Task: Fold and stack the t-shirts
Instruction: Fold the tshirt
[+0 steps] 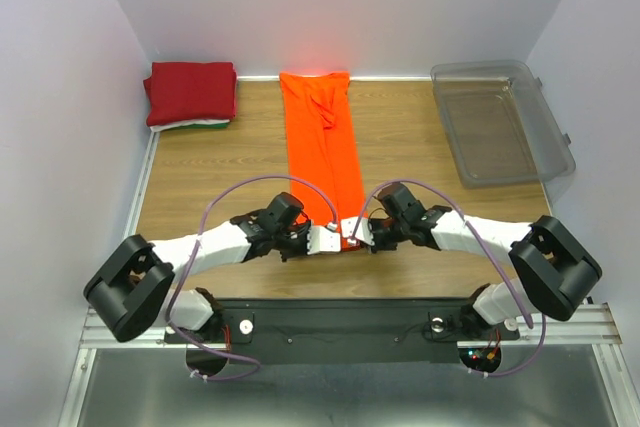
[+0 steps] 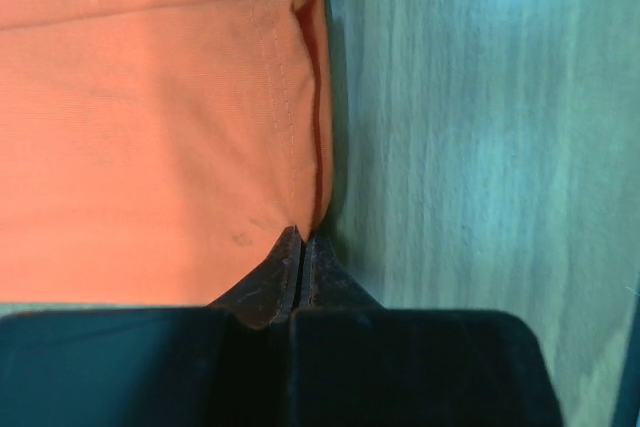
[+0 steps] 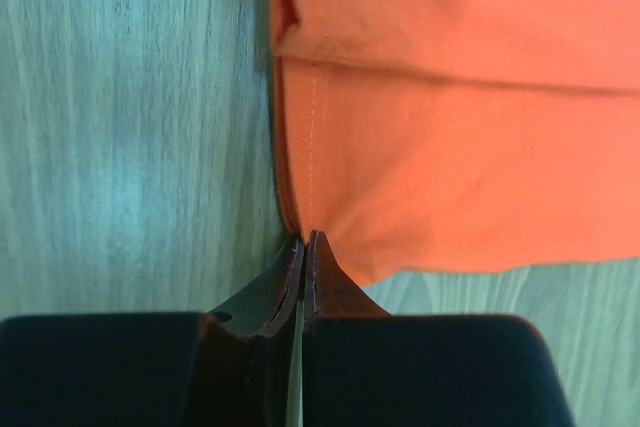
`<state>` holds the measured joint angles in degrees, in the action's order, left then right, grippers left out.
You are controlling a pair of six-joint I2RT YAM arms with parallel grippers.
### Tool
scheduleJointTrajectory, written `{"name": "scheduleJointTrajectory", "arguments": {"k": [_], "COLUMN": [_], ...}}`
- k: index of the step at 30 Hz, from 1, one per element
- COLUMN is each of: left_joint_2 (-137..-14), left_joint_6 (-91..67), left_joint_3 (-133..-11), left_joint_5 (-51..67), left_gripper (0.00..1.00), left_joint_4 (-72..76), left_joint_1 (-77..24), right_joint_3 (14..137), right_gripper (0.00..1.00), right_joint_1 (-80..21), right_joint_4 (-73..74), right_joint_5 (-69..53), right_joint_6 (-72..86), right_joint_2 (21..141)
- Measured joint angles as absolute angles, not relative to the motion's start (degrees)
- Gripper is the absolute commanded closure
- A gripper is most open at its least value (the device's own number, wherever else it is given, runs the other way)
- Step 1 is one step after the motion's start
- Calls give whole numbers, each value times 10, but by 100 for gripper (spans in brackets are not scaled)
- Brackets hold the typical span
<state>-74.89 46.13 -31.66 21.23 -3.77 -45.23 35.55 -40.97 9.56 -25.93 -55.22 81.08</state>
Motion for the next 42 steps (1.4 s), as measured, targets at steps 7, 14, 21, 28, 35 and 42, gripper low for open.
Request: {"name": "scheduleJointTrajectory", "arguments": {"k": [7,14,21,28,35,42], "left_joint_2": [-687,-647,-627,-684,-794,-926], "left_joint_6": [455,457,462,510,582,652], "left_joint_3": [-371,-389,-412,-486,-554,-682], "left_joint_5": [239,272,306,341,340,341], "left_gripper": [100,100,100,100,100,100], "left_joint_4": [-120,-207,-283,-304,-299,-308], "left_joint_1": [-445,-479,-483,-369,-302,-238], "right_joint_3": [437,460,460,521,640,736], "right_gripper": [99,99,99,99,99,99], "right_joint_1": [-411,-438,-472,-419,-341,-294], "right_joint_4": [183,256,301,317,305,307], "right_joint_5": [-255,-261,-259,-253,-276,-298], "right_joint_6": [-465,-412,-373,-401,-459,-503], "right_joint_2": [774,706,658,745,864,986]}}
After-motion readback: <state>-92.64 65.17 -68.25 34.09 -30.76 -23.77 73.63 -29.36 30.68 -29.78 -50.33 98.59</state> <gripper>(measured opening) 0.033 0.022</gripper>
